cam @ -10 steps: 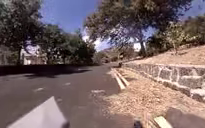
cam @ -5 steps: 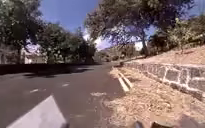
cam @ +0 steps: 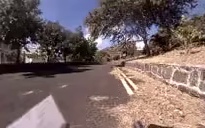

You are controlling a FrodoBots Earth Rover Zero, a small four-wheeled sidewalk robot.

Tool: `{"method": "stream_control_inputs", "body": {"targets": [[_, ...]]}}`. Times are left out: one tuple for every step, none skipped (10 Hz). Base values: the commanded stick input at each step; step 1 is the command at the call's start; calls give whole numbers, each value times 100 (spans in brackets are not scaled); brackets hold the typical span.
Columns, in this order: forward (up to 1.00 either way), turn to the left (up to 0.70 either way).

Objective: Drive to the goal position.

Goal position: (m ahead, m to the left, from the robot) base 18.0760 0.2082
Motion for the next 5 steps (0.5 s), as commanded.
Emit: {"method": "stream_control_inputs", "body": {"targets": [[50, 0], [50, 0], [50, 0], [50, 0], [50, 0]]}}
